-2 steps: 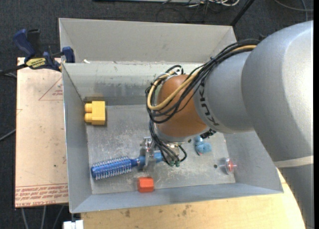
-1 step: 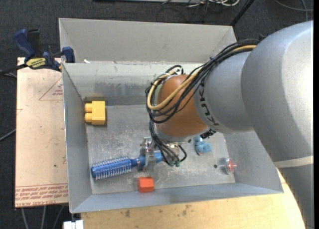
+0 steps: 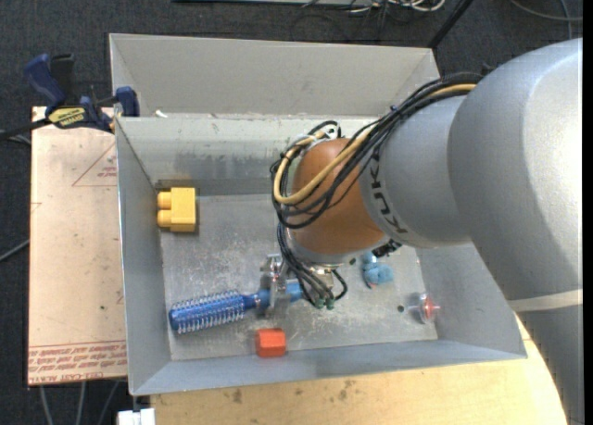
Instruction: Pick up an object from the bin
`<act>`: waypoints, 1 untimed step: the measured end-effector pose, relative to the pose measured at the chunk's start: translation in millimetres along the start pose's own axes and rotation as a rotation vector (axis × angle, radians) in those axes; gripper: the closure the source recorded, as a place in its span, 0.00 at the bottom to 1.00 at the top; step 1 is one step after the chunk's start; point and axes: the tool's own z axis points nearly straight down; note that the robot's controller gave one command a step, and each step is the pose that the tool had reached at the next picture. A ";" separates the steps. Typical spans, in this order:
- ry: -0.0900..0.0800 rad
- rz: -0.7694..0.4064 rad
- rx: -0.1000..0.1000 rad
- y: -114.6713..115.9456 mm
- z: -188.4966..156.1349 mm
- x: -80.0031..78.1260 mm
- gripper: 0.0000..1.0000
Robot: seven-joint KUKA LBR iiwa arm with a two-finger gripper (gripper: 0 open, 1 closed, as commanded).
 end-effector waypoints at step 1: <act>-0.012 0.034 0.001 -30.0 -153.1 -73.2 1.00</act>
Offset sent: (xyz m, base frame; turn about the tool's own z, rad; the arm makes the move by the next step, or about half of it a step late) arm 0.0709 -0.0274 0.1486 0.0319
